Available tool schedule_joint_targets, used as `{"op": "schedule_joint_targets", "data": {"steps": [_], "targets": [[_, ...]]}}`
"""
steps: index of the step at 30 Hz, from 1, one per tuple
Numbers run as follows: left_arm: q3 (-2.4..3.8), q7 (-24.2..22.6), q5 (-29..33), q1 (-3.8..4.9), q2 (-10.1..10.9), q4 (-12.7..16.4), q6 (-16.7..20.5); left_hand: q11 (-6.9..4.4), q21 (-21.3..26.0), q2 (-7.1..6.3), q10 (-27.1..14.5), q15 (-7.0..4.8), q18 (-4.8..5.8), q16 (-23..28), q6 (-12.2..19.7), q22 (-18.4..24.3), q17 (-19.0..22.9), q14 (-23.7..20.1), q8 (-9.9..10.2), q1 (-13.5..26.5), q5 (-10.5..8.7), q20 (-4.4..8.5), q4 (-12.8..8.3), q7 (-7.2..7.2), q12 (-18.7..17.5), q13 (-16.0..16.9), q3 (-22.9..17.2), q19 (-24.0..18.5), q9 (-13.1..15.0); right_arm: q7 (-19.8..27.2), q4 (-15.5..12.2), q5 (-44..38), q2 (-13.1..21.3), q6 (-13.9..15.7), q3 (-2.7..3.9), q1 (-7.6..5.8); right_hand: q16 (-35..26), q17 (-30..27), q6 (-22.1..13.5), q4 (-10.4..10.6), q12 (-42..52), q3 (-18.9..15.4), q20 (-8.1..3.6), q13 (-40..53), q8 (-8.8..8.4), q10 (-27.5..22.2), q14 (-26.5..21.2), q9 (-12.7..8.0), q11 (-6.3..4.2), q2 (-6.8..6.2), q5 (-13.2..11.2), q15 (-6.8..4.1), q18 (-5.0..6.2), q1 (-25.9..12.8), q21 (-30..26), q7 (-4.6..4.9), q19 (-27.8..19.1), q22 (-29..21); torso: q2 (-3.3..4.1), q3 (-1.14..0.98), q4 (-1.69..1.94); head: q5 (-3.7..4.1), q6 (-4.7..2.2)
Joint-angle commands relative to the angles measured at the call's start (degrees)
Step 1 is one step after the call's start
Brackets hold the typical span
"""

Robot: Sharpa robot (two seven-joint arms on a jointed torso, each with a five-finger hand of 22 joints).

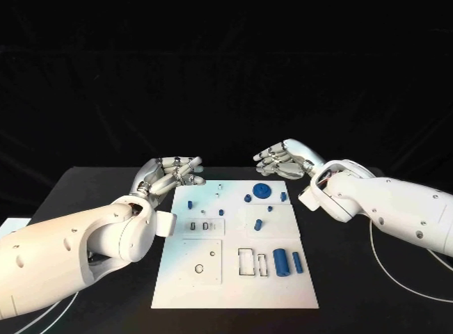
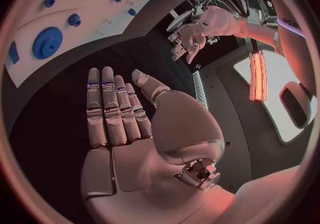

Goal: Assemble the parts on the task board

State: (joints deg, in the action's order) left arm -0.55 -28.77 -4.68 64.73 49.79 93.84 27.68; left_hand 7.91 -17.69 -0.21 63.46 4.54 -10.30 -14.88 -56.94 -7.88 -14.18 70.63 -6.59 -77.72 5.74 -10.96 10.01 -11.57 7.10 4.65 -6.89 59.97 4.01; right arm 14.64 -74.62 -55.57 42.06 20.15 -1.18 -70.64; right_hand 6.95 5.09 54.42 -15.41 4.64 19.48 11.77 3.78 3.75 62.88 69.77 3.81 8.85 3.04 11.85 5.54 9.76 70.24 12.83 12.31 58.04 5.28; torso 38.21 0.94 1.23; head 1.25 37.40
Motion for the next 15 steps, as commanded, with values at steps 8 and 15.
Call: {"op": "schedule_joint_targets", "data": {"steps": [8, 15], "targets": [[0.31, 2.5, 4.9, 0.25, 2.2, 7.0, -4.6, -0.3, -1.9, 0.37, 1.2, -0.77, -0.17, -3.6, -0.9, -0.9, -4.1, 2.1, 0.9, -0.1, 0.14, 0.97, -0.8, 0.17, -0.8, 0.2, 0.0, 2.6, 0.0, -16.9, -0.8, -35.0, -1.0, -8.5, 0.23, -2.06, 12.3, 9.4, 5.5, 1.4, -0.5, -2.2, -7.2, 0.4, 0.39, 7.9, 16.7, 0.1, -4.24, -3.58, -1.3, -5.74, 0.67, 0.4, 12.8, -3.41, 14.8, 6.1, 3.22, 0.05, 1.09, 1.25, -1.47], [0.37, 3.4, 6.9, 0.38, 3.0, 9.9, -5.3, -0.36, -2.7, 0.29, 1.2, -0.93, -0.07, -6.0, -1.0, -1.5, -6.2, 1.6, 1.2, 0.1, 0.13, 1.17, -0.9, 0.18, -0.9, 0.3, 0.1, 2.9, 0.0, -19.4, -0.5, -43.0, -2.3, -10.9, 0.25, -2.46, 19.1, 15.1, 5.7, 2.6, -1.0, -1.6, -7.61, 0.3, -0.01, 6.7, 16.5, 0.1, -4.27, -4.6, -1.7, -5.88, 0.55, 0.5, 16.4, -3.74, 15.0, 8.1, 4.44, -0.06, 1.47, 1.71, -1.85]]}}
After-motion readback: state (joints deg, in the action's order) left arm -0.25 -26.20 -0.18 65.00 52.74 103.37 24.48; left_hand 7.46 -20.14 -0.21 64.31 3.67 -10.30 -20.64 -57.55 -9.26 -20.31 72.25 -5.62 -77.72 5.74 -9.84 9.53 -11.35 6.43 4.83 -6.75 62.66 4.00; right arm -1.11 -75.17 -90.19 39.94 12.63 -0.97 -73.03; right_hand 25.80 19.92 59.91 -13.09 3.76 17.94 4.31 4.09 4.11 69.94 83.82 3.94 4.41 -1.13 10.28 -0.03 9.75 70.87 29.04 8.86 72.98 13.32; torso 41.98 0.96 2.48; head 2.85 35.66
